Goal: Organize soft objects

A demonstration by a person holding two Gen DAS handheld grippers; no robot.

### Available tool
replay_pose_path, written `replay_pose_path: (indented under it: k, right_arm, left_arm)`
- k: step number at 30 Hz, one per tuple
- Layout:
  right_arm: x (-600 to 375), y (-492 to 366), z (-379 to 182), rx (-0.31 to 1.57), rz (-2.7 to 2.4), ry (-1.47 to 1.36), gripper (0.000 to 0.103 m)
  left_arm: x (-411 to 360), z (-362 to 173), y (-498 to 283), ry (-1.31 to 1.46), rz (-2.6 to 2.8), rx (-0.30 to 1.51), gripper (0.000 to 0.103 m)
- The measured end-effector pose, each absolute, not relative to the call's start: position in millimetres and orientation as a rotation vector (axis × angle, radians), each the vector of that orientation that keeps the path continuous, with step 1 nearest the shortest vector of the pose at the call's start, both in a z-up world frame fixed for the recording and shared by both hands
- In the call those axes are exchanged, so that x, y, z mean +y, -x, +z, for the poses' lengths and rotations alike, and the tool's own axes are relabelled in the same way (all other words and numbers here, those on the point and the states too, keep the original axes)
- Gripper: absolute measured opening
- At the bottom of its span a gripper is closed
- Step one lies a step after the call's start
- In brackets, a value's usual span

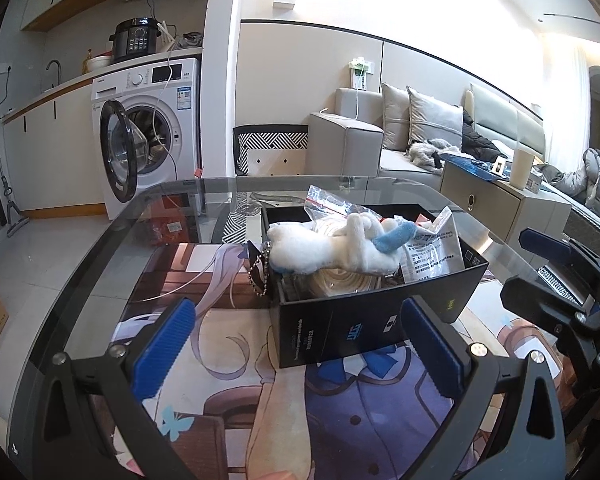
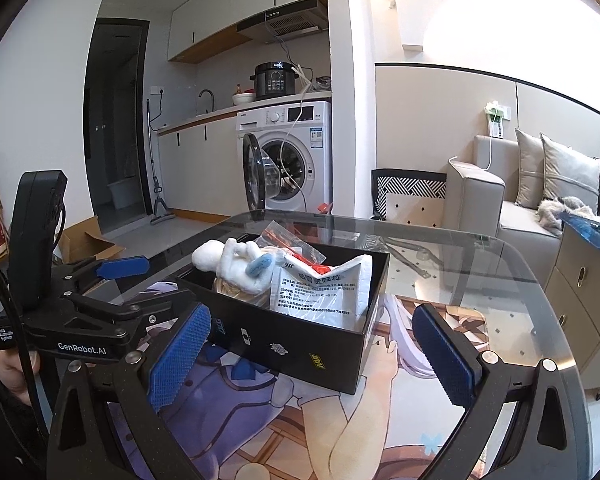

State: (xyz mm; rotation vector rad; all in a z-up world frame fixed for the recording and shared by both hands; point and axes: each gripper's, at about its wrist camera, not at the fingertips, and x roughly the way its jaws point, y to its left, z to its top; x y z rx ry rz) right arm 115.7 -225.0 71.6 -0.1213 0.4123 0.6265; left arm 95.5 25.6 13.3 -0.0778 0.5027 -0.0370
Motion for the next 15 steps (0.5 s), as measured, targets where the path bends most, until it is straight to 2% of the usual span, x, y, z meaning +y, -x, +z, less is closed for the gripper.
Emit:
replay_pose_path:
  k: [15]
  right_arm:
    - [-224.0,-113.8,72.8,0.396,0.613,0.120,0.103]
  left_arm:
    - [31.1,13.2,-93.7,0.097,-0.017,0.498,0.103]
